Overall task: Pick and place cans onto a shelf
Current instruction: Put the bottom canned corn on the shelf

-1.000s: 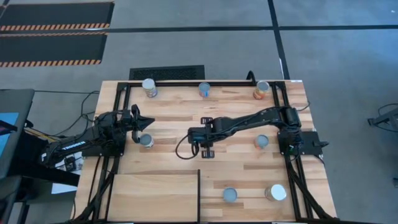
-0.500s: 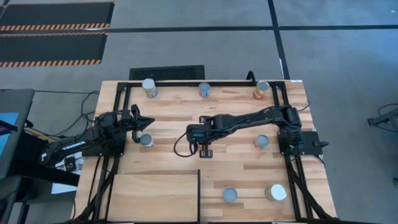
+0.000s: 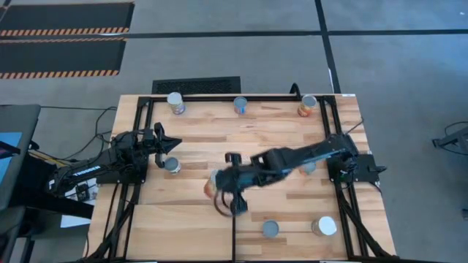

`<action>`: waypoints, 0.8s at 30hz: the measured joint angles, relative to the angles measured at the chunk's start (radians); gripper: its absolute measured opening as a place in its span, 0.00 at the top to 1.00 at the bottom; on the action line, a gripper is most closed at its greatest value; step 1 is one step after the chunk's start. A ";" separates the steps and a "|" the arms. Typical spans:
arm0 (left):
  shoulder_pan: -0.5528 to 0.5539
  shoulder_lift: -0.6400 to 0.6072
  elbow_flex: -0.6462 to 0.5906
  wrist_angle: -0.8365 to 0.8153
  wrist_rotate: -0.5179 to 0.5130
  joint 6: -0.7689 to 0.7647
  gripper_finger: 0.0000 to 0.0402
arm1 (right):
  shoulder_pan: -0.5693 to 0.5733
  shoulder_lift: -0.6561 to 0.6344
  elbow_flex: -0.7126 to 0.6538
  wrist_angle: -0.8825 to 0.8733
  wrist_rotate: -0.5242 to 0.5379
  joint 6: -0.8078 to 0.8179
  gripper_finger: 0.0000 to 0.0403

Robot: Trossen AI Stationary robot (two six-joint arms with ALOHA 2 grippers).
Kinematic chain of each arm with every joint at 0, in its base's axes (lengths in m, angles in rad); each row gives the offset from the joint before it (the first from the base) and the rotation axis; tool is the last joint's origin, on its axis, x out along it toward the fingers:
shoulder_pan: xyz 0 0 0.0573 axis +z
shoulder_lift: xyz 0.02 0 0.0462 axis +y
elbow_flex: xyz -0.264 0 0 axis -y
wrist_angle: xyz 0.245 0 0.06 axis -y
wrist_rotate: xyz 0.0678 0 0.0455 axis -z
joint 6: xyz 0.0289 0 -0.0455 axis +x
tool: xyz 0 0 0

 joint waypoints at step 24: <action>0.000 0.002 0.000 0.000 0.000 -0.002 1.00 | 0.085 0.229 0.198 -0.020 -0.029 -0.118 0.99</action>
